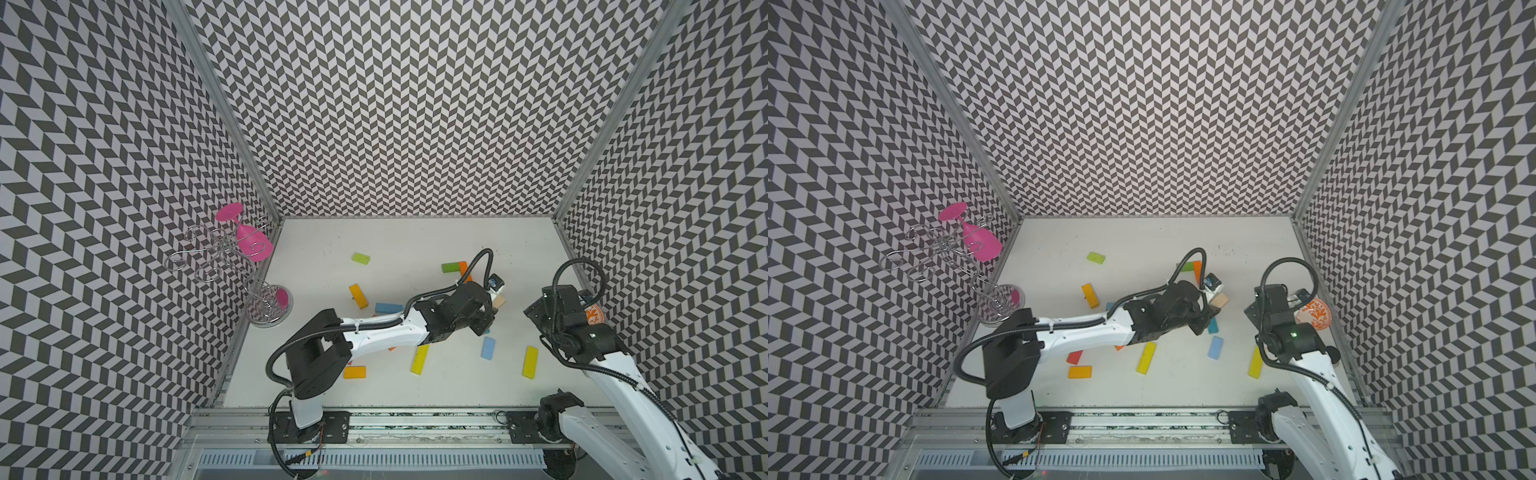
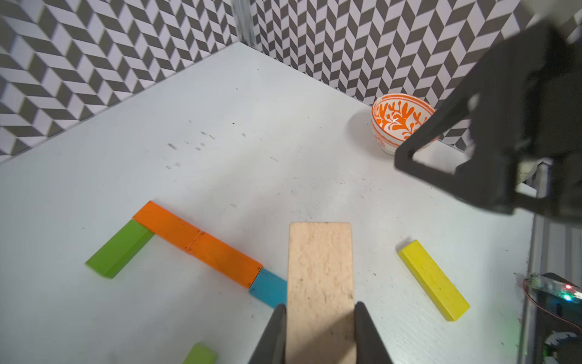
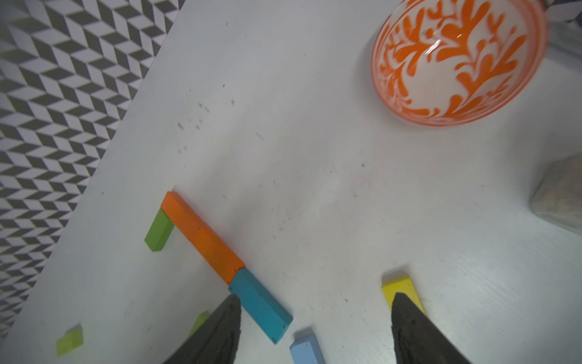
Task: Assemble a giraffe with building blocks
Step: Assemble the building block at the center of the board.
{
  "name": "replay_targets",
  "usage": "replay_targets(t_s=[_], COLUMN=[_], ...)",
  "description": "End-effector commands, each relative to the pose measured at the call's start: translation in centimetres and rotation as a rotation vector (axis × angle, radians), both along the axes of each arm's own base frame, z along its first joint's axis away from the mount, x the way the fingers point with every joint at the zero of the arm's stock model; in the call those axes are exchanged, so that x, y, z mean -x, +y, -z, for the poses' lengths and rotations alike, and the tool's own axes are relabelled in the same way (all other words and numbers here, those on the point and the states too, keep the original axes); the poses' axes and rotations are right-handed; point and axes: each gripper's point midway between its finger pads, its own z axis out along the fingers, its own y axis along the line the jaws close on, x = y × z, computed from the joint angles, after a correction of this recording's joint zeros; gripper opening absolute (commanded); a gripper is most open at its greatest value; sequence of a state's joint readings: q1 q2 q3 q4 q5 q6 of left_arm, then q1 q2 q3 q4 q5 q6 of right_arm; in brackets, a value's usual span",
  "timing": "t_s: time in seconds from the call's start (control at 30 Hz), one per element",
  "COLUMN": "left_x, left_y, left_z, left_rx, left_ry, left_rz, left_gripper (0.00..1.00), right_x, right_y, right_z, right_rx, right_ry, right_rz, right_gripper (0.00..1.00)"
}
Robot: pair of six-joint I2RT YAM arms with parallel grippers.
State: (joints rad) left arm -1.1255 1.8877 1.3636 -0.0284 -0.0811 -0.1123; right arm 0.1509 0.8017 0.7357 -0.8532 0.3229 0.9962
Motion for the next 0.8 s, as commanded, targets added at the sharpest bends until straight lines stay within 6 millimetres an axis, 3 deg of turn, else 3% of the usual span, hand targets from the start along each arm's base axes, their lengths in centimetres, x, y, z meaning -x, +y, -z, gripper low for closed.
replay_targets(t_s=[0.0,0.3,0.6,0.77], left_x=[0.4,0.6,-1.3,-2.4], left_y=[-2.5,-7.6,-9.8,-9.9], left_z=[1.2,6.7,10.5,12.5], left_rx=[-0.015,-0.131,-0.254,-0.324], left_ry=[-0.017,-0.072,-0.152,-0.154], left_rz=[0.078,0.197,0.26,0.263], left_gripper=[0.11,0.11,0.12,0.13], right_x=[0.0,0.1,0.0,-0.1], right_y=[-1.9,-2.7,-2.3,-2.1], right_z=[-2.4,-3.6,-3.2,-2.9], right_rx=[0.052,0.053,0.032,0.024], right_ry=[-0.051,-0.1,-0.108,-0.105], right_rz=[0.032,0.047,0.016,0.002], right_gripper=[0.74,0.74,0.74,0.74])
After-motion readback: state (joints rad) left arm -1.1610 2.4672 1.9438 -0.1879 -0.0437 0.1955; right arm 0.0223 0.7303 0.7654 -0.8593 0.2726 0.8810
